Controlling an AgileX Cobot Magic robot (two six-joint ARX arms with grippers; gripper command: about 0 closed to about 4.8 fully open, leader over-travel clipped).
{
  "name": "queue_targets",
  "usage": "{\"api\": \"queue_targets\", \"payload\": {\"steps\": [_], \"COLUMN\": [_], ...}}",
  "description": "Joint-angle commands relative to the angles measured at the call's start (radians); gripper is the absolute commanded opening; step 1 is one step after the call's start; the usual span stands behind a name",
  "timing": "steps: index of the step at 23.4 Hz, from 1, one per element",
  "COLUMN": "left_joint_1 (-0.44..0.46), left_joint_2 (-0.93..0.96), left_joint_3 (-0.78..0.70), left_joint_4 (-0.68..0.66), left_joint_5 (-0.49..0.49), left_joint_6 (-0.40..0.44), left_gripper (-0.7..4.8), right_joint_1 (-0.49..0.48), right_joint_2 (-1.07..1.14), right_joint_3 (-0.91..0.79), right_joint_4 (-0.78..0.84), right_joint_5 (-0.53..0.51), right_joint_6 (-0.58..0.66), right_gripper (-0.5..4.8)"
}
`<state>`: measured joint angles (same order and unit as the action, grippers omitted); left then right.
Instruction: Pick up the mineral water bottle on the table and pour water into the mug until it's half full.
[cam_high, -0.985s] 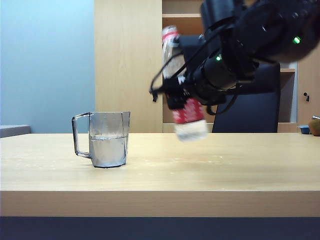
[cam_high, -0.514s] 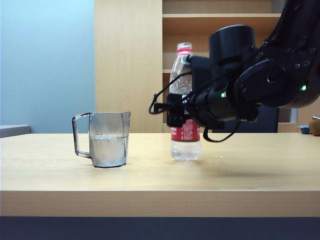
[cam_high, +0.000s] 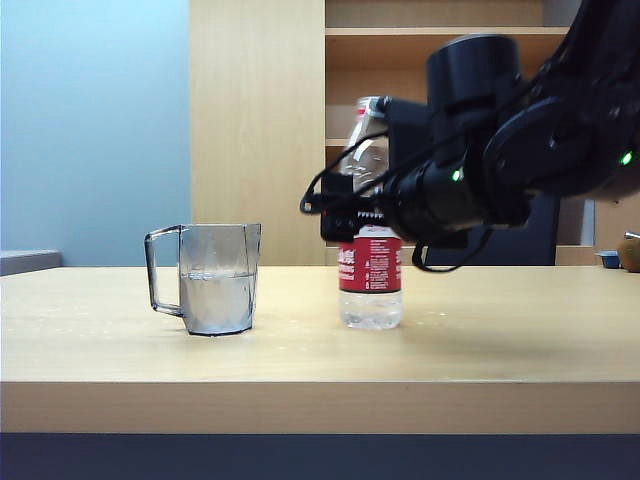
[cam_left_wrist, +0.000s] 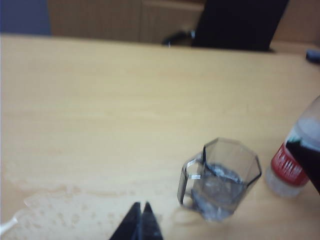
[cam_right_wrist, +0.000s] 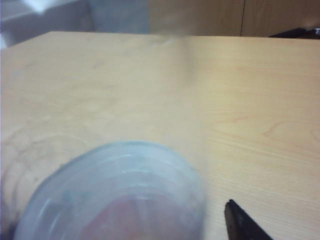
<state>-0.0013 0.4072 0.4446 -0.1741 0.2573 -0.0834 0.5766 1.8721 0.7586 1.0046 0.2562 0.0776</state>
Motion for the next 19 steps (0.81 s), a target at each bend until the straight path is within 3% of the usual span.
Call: {"api": "queue_targets", "payload": {"steps": [1, 3, 7, 13, 14, 16, 17, 18, 19], "left_joint_1": [0.0, 0.0, 0.0, 0.0, 0.0, 0.0, 0.0, 0.0, 0.0], "left_joint_2": [-0.143, -0.261, -0.407, -0.397, -0.401, -0.404, -0.404, -0.404, -0.404], "left_joint_3": [0.002, -0.005, -0.049, -0.099, -0.116, -0.156, -0.175, -0.198, -0.24], "left_joint_4": [-0.095, -0.175, -0.198, -0.166, -0.154, -0.123, -0.113, -0.097, -0.058], "left_joint_5": [-0.107, -0.171, -0.247, -0.257, -0.261, -0.262, -0.264, -0.265, -0.262], "left_joint_6": [0.0, 0.005, 0.004, 0.004, 0.004, 0.004, 0.004, 0.005, 0.003], "left_gripper": [-0.02, -0.02, -0.02, -0.02, -0.02, -0.02, -0.02, -0.02, -0.02], "right_joint_1": [0.0, 0.005, 0.031, 0.122, 0.147, 0.201, 0.235, 0.261, 0.32], "right_joint_2": [-0.096, -0.17, -0.286, -0.46, -0.499, -0.568, -0.614, -0.648, -0.724], "right_joint_3": [-0.068, -0.122, -0.214, -0.353, -0.377, -0.414, -0.433, -0.446, -0.465], "right_joint_4": [-0.076, -0.117, -0.158, -0.164, -0.164, -0.164, -0.165, -0.167, -0.189], "right_joint_5": [-0.001, -0.001, -0.003, 0.026, 0.027, 0.034, 0.034, 0.034, 0.038], "right_joint_6": [-0.008, -0.006, -0.004, 0.005, 0.005, 0.005, 0.005, 0.005, 0.005], "right_gripper": [4.79, 4.79, 4.79, 4.79, 4.55, 2.31, 0.84, -0.04, -0.02]}}
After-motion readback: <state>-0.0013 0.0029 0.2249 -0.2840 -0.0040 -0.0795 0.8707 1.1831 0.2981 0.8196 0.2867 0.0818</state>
